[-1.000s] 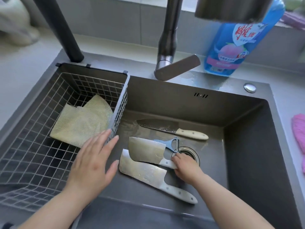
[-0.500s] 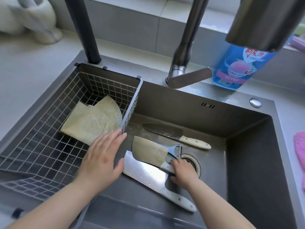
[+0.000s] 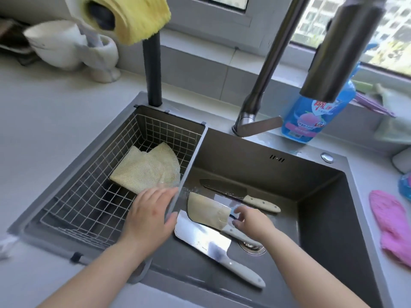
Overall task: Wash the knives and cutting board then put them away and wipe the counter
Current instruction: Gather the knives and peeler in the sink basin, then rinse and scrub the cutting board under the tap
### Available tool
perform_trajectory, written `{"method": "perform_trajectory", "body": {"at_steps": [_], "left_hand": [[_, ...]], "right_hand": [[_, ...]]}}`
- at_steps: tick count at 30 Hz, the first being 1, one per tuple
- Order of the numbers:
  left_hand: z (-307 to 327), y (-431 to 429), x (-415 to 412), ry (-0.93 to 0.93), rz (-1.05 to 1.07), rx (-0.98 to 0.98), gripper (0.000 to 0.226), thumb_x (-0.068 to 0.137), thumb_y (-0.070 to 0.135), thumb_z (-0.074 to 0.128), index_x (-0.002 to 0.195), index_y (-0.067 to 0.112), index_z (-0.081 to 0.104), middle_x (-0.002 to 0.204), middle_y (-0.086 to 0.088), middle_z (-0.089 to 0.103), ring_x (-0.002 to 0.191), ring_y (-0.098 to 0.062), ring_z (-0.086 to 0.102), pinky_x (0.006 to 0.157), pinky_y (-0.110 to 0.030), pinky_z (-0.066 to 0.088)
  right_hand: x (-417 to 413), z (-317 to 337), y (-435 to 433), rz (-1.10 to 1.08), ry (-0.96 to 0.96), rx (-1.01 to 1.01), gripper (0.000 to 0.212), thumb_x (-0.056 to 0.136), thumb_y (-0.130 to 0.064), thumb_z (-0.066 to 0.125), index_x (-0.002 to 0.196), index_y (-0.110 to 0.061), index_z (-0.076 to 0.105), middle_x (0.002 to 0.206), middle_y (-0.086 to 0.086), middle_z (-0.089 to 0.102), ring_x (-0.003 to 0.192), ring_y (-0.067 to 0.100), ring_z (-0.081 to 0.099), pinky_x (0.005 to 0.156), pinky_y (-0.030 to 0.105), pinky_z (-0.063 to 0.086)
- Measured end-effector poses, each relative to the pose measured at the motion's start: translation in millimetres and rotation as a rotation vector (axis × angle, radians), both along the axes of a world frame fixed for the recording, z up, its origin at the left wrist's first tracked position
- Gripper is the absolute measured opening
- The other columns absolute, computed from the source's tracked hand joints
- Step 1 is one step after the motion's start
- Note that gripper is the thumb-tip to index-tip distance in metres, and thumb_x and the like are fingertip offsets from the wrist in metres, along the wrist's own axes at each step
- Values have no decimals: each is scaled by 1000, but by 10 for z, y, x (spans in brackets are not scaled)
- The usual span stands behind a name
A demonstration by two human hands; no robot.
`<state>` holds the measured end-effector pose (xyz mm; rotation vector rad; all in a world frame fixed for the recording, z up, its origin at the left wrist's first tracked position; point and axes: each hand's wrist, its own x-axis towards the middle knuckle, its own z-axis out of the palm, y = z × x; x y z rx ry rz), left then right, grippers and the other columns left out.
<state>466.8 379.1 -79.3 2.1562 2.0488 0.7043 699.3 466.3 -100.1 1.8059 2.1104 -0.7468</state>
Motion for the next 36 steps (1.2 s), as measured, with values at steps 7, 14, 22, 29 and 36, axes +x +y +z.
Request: {"method": "perform_trajectory", "body": {"at_steps": [7,14,22,29,36], "left_hand": [[614,-1437,-1177,-507,372,-36,46,75,29,66,84,71,48,86,31,59,93,-4,52,90,-28,38],[678,-3139,-2465,-453,831,126,80,75,8,70,78,81,38,85,50,50,79,20,50,70,-11,39],[585,-4930,-3542,-153,1234,273,28,74,32,54,90,19,72,87,-1,71,80,-22,61,67,-26,40],[235,-5693,-3996,-341,1576,-74,46,74,9,73,116,-4,59,123,-25,57,114,-44,51,95,-50,39],[292,-5620,-4173,-668,1604,37,37,89,20,55,122,2,55,120,-18,62,110,-33,57,90,-38,41]], "right_hand": [[-1205,893,-309,-40,412,416,42,92,-18,52,132,-14,42,85,-8,51,79,12,52,75,27,46],[-3180,1142,-1341,266,645,380,24,90,-13,54,112,-21,50,73,-12,50,61,0,46,58,16,39],[-5087,959,-2716,571,705,207,26,89,-13,53,115,-13,58,79,-10,52,74,10,49,58,6,35],[-5638,760,-3167,536,443,155,44,92,-19,48,135,-12,41,137,9,45,125,26,41,105,37,36],[-5652,828,-3173,316,506,40,43,94,-16,48,135,-5,42,136,14,49,122,29,47,96,33,38]]}}
